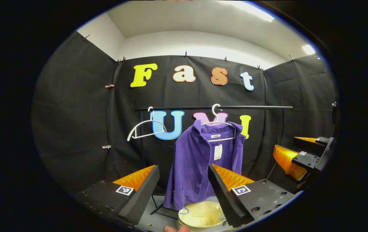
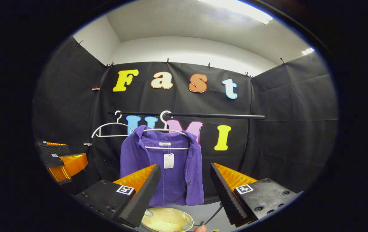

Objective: Grasp the clothes on the hanger with both hands and then place them into the laundry hamper below.

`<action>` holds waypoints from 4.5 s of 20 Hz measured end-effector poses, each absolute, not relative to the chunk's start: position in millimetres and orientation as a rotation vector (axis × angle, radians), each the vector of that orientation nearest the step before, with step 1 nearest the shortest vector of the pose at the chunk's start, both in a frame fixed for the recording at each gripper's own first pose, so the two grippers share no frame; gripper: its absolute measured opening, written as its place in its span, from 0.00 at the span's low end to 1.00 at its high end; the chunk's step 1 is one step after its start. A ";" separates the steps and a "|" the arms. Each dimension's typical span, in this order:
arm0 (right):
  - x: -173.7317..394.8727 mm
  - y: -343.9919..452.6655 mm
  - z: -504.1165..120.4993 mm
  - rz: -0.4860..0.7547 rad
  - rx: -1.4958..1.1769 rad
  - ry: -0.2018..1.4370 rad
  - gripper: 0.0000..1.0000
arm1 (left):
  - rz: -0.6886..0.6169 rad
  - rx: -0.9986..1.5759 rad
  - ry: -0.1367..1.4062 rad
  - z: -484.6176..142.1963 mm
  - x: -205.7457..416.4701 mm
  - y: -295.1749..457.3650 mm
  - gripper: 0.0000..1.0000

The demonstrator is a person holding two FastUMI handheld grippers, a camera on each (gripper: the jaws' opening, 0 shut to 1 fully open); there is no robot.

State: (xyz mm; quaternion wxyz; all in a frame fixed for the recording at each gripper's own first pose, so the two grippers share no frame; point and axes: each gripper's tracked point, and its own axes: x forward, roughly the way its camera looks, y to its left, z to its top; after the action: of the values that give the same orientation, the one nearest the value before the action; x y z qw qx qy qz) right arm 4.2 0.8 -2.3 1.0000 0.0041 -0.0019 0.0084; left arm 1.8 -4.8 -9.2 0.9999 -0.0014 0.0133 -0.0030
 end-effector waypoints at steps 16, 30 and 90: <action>16.0 8.4 -8.1 0.065 0.009 0.013 0.97 | 0.059 -0.018 0.010 -5.8 -1.1 1.9 0.95; 44.1 10.0 -13.5 0.116 -0.012 0.010 0.98 | 0.086 -0.031 -0.009 0.9 21.1 -8.2 0.94; 363.9 -101.9 -57.8 -0.172 -0.044 -0.163 0.09 | 0.372 -0.016 0.012 -18.8 305.9 36.4 0.07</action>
State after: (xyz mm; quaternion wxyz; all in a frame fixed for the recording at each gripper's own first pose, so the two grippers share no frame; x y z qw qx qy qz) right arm 363.9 -101.9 -57.8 0.9928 -0.0218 -0.0812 -0.0856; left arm 305.9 36.4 -18.8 0.9827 -0.0080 0.0061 0.1849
